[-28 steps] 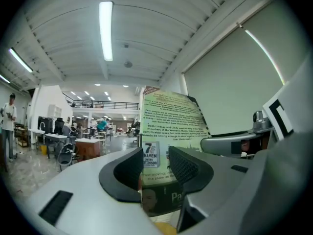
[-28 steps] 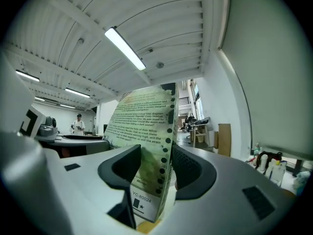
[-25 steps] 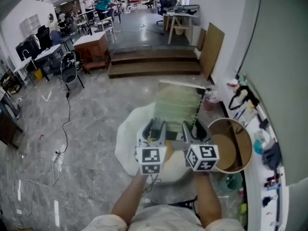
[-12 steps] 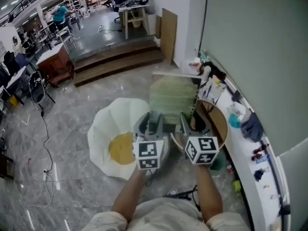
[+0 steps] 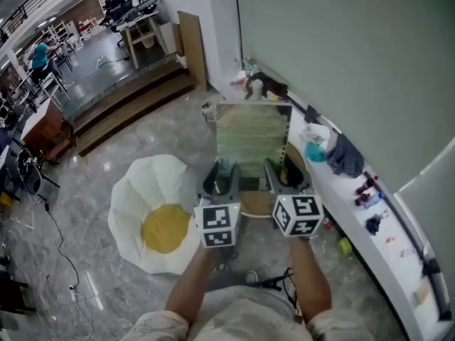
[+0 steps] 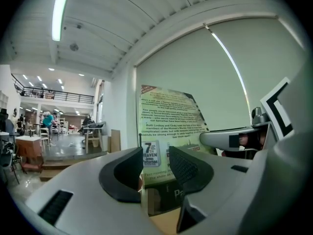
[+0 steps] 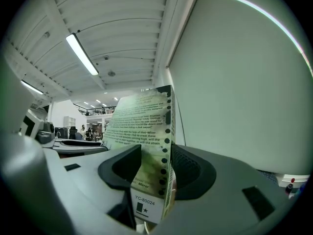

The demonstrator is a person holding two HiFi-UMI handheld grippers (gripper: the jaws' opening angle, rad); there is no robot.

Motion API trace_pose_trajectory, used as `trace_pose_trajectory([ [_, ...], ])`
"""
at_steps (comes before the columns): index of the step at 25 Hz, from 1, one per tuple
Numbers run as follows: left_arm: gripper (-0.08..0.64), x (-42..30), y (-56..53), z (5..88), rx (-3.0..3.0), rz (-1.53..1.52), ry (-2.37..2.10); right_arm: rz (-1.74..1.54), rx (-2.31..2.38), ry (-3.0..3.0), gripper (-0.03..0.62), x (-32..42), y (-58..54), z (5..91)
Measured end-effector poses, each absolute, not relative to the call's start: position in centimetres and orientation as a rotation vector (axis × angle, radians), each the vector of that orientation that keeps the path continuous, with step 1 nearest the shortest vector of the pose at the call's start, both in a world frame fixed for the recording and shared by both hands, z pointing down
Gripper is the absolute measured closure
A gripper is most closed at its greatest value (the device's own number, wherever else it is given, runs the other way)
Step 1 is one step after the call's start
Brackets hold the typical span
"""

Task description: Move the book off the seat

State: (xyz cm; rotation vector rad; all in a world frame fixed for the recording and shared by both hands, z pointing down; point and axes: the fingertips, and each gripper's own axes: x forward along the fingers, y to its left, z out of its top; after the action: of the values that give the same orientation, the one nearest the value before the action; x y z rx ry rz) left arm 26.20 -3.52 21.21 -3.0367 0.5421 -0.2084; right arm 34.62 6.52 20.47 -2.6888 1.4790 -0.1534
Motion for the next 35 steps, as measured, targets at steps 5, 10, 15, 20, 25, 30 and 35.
trace_pose_trajectory([
  [5, 0.385, 30.4, -2.1, 22.3, -3.052, -0.227, 0.449, -0.173, -2.729, 1.392, 0.390, 38.2, 8.5, 21.7],
  [10, 0.385, 34.0, -2.3, 23.3, -3.076, -0.230, 0.377, -0.183, -2.773, 1.326, 0.390, 41.3, 8.6, 22.5],
  [15, 0.385, 38.1, -4.8, 24.5, -3.091, -0.258, 0.341, -0.209, -2.791, 1.291, 0.390, 45.2, 6.2, 23.6],
  [20, 0.387, 41.4, -8.9, 25.5, -3.105, -0.300, 0.322, -0.256, -2.798, 1.277, 0.390, 48.3, 2.2, 24.6],
  [25, 0.387, 44.6, -12.6, 26.9, -3.121, -0.347, 0.300, -0.310, -2.812, 1.261, 0.390, 51.4, -1.4, 26.0],
  [30, 0.387, 47.3, -15.7, 29.5, -3.138, -0.414, 0.282, -0.383, -2.824, 1.243, 0.390, 53.9, -4.5, 28.5],
  [35, 0.387, 48.5, -18.2, 32.9, -3.148, -0.517, 0.256, -0.487, -2.824, 1.220, 0.390, 55.1, -6.9, 31.9],
])
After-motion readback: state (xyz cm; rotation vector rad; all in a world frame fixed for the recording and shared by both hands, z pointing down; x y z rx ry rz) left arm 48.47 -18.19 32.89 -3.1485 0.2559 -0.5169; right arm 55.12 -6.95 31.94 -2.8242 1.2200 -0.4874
